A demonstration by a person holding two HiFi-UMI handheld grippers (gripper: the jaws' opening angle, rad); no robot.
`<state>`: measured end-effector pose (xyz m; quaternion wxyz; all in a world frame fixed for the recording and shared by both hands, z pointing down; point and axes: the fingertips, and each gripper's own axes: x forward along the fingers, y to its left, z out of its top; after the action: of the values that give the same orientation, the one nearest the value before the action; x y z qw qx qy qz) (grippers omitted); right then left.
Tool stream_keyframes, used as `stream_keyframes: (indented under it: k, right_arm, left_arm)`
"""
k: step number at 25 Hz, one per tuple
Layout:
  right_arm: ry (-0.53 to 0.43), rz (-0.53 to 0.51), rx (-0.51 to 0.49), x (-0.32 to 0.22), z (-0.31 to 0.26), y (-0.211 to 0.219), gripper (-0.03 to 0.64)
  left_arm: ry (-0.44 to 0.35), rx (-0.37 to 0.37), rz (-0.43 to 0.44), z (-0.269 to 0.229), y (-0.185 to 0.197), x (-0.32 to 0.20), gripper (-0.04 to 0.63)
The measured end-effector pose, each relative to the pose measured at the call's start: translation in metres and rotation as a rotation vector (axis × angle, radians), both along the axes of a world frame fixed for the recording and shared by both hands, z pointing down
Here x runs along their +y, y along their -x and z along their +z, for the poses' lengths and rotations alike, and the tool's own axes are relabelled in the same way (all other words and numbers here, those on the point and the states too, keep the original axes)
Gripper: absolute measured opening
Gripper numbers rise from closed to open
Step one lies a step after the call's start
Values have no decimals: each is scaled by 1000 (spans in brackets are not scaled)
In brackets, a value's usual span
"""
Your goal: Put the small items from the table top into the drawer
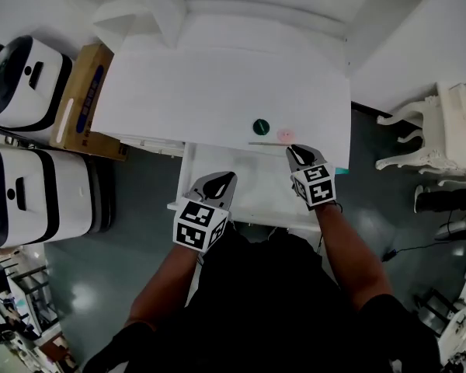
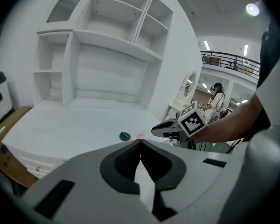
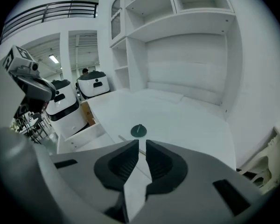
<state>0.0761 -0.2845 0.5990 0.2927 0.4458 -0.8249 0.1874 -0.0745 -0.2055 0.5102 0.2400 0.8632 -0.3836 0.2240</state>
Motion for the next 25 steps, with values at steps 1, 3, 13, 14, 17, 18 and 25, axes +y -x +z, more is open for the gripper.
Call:
stream_keyframes:
  k: [1, 3, 13, 14, 17, 18, 25]
  right_arm:
    - [8, -6, 1, -3, 6, -2, 40]
    - [24, -13, 0, -11, 18, -6, 67]
    - [64, -55, 73, -49, 54, -11, 101]
    - [66, -60, 82, -51, 55, -10, 101]
    - [79, -77, 97, -58, 61, -6, 101]
    - [87, -84, 103, -60, 64, -5, 101]
    - [138, -76, 152, -61, 81, -5, 101]
  left_arm:
    - [5, -9, -6, 1, 0, 0, 3]
    - [17, -27, -15, 5, 0, 1, 3]
    - [23, -70, -65, 2, 1, 4, 3]
    - [19, -71, -76, 0, 5, 3, 3]
    - [13, -78, -108, -3, 15, 0, 3]
    - [11, -80, -117, -4, 18, -1, 3]
    - [18, -80, -150, -1, 31, 4, 3]
